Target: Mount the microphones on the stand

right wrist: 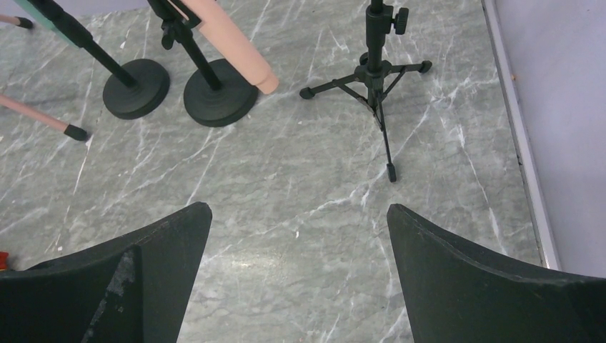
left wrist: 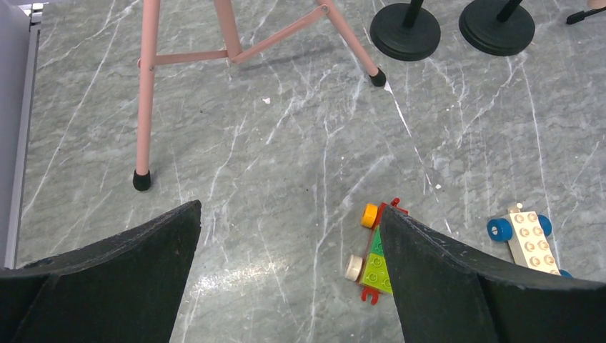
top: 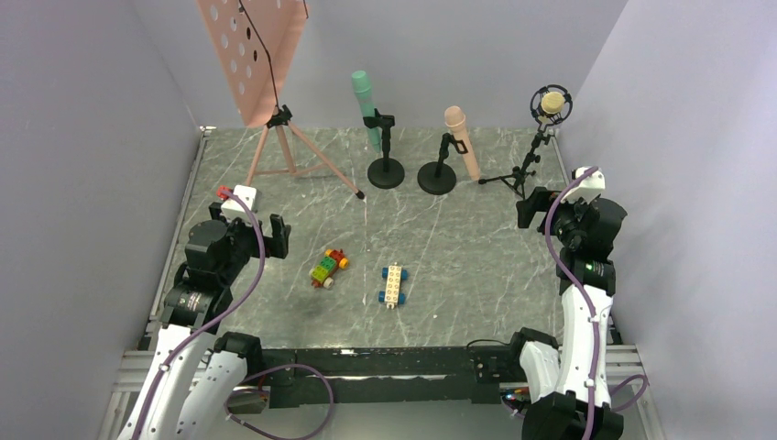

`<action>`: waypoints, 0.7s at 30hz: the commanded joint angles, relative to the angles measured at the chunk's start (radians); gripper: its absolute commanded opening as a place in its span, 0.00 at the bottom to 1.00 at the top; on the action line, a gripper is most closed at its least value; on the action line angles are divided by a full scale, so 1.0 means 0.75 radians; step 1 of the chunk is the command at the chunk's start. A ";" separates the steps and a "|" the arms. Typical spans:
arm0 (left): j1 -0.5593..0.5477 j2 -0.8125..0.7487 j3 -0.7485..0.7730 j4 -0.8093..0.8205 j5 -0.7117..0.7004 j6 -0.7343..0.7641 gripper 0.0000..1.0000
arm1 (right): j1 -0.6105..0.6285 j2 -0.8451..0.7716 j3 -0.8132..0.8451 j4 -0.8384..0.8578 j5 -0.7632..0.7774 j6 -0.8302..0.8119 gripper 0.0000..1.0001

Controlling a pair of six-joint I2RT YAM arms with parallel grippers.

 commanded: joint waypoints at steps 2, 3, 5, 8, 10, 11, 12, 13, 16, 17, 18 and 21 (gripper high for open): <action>0.006 0.000 0.010 0.043 0.021 0.003 0.99 | -0.008 -0.021 0.029 0.010 -0.006 -0.005 1.00; 0.006 -0.003 0.010 0.043 0.022 0.004 0.99 | -0.007 -0.021 0.029 0.010 -0.007 -0.005 1.00; 0.007 -0.004 0.010 0.041 0.020 0.005 0.99 | -0.008 -0.021 0.029 0.010 -0.006 -0.005 1.00; 0.006 -0.009 0.008 0.041 0.019 0.005 0.99 | -0.008 -0.022 0.029 0.010 -0.005 -0.006 1.00; 0.007 -0.008 0.008 0.041 0.021 0.004 0.99 | -0.007 -0.023 0.025 0.013 -0.001 -0.005 1.00; 0.006 -0.006 0.008 0.041 0.021 0.005 0.99 | -0.007 -0.023 0.025 0.012 0.000 -0.006 1.00; 0.006 -0.005 0.008 0.040 0.021 0.004 0.99 | -0.007 -0.023 0.025 0.013 0.000 -0.005 1.00; 0.006 -0.006 0.008 0.041 0.020 0.005 0.99 | -0.009 -0.023 0.025 0.012 0.000 -0.005 1.00; 0.006 -0.008 0.008 0.040 0.019 0.005 0.99 | -0.009 -0.023 0.025 0.014 -0.001 -0.005 1.00; 0.006 -0.008 0.008 0.039 0.018 0.004 0.99 | -0.008 -0.024 0.023 0.014 -0.001 -0.004 1.00; 0.007 -0.006 0.008 0.040 0.017 0.004 0.99 | -0.007 -0.025 0.023 0.015 -0.001 -0.005 1.00; 0.007 -0.005 0.008 0.040 0.018 0.004 0.99 | -0.008 -0.025 0.021 0.016 0.002 -0.007 1.00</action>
